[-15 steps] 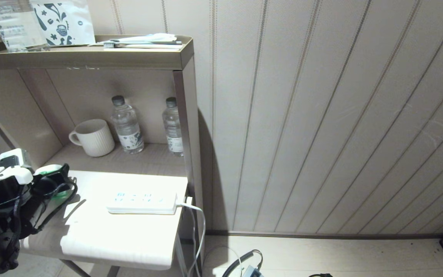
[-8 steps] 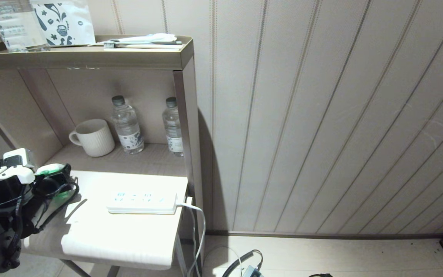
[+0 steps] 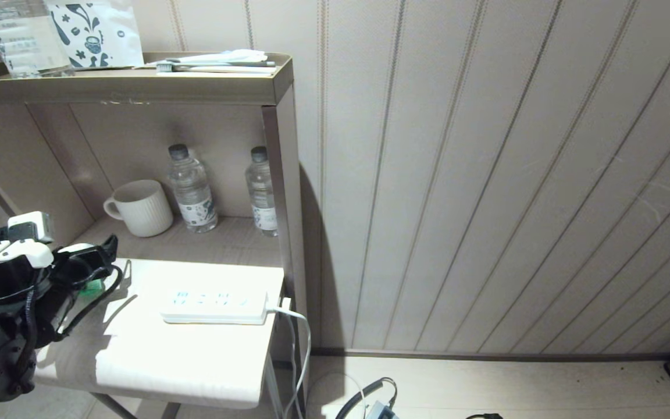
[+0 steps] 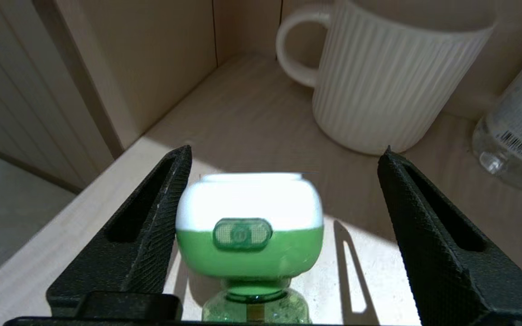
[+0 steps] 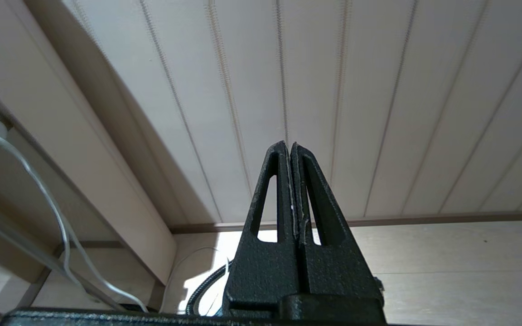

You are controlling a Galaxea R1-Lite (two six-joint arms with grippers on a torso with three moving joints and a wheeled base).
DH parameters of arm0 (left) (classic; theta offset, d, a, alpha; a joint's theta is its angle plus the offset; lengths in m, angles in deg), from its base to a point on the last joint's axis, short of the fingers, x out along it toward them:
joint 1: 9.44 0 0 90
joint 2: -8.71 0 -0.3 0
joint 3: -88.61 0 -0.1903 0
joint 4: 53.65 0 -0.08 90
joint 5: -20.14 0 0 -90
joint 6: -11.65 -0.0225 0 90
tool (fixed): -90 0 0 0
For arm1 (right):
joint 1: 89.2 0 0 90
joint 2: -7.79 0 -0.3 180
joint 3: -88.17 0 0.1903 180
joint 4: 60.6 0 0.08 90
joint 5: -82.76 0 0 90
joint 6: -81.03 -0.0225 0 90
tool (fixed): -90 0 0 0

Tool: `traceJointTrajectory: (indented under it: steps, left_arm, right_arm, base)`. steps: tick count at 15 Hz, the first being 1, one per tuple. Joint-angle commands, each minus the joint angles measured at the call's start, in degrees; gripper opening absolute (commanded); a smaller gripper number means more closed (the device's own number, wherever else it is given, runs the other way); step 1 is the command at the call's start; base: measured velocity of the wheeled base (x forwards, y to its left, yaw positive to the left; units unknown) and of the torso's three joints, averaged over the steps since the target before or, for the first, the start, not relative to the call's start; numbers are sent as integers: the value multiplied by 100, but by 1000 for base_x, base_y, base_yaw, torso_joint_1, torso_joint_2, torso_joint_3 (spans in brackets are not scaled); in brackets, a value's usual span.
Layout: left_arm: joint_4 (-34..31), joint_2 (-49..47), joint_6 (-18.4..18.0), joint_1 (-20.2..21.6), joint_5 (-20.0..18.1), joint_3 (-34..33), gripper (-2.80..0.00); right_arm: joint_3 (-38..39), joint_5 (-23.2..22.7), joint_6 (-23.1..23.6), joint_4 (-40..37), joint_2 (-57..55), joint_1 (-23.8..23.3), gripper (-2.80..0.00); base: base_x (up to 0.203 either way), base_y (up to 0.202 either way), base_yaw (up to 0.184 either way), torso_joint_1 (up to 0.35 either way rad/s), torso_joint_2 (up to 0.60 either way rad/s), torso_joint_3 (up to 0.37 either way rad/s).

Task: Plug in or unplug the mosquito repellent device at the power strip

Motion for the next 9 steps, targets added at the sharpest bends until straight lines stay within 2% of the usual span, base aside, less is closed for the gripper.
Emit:
traceJointTrajectory:
  steps: [1, 5, 9]
  left_arm:
    - [289, 365, -9, -6, 7, 4, 0]
    - [48, 1166, -6, 1, 7, -46, 0]
    - [-795, 2315, -25, -31, -34, -359, 0]
  right_arm:
    - [0, 3, -4, 2, -8, 2, -280]
    - [0, 3, -4, 2, -8, 2, -280]
    - [0, 3, -4, 2, -8, 2, -280]
  base:
    - [0, 0, 0, 0, 0, 0]
    - [0, 0, 0, 0, 0, 0]
    - [0, 0, 0, 0, 0, 0]
